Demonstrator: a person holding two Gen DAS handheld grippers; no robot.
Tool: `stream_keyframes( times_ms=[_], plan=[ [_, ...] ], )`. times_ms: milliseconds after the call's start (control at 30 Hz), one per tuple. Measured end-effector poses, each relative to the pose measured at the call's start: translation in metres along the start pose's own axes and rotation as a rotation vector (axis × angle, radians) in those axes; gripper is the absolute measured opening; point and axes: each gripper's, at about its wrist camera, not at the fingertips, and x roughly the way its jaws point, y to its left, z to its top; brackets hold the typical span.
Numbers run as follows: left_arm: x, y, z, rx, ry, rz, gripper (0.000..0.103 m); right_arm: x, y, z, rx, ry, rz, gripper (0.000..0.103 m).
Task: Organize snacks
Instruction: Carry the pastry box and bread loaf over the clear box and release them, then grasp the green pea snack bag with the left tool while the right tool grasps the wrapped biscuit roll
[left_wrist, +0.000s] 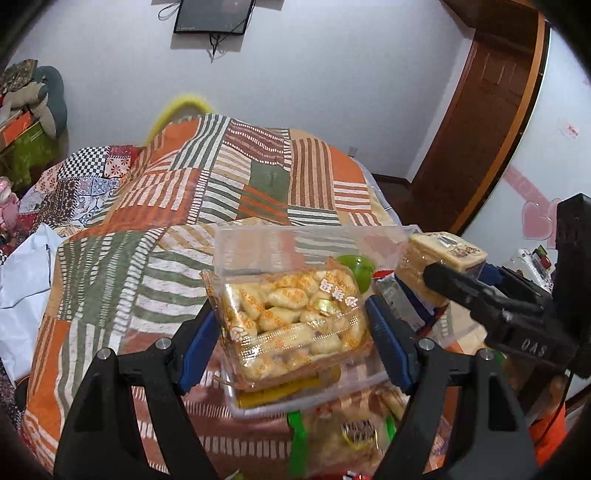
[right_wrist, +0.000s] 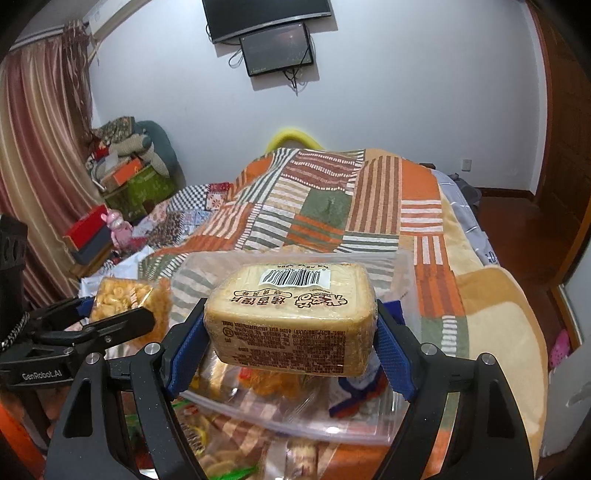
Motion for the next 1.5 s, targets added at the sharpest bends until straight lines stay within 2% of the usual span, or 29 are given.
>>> stream_keyframes(
  times_ms=[300, 600, 767, 1033, 1500],
  plan=[
    [0.035, -0.001, 0.009, -0.010, 0.055, -0.014, 0.077, 0.020, -0.014, -0.001, 0.011, 0.065, 0.010, 0.080],
    [0.052, -0.006, 0.006, 0.008, 0.086, -0.006, 0.077, 0.023, -0.006, -0.004, -0.039, 0.078, 0.000, 0.082],
    [0.037, -0.009, 0.008, 0.023, 0.053, -0.009, 0.078, 0.017, -0.011, -0.001, -0.008, 0.085, 0.019, 0.082],
    [-0.002, -0.014, 0.003, 0.037, 0.006, 0.002, 0.079, -0.017, -0.009, 0.000, -0.013, 0.038, 0.029, 0.083],
    [-0.074, -0.011, -0.047, 0.048, 0.010, 0.030, 0.081, -0.068, 0.010, -0.036, -0.109, -0.003, 0.007, 0.083]
  ],
)
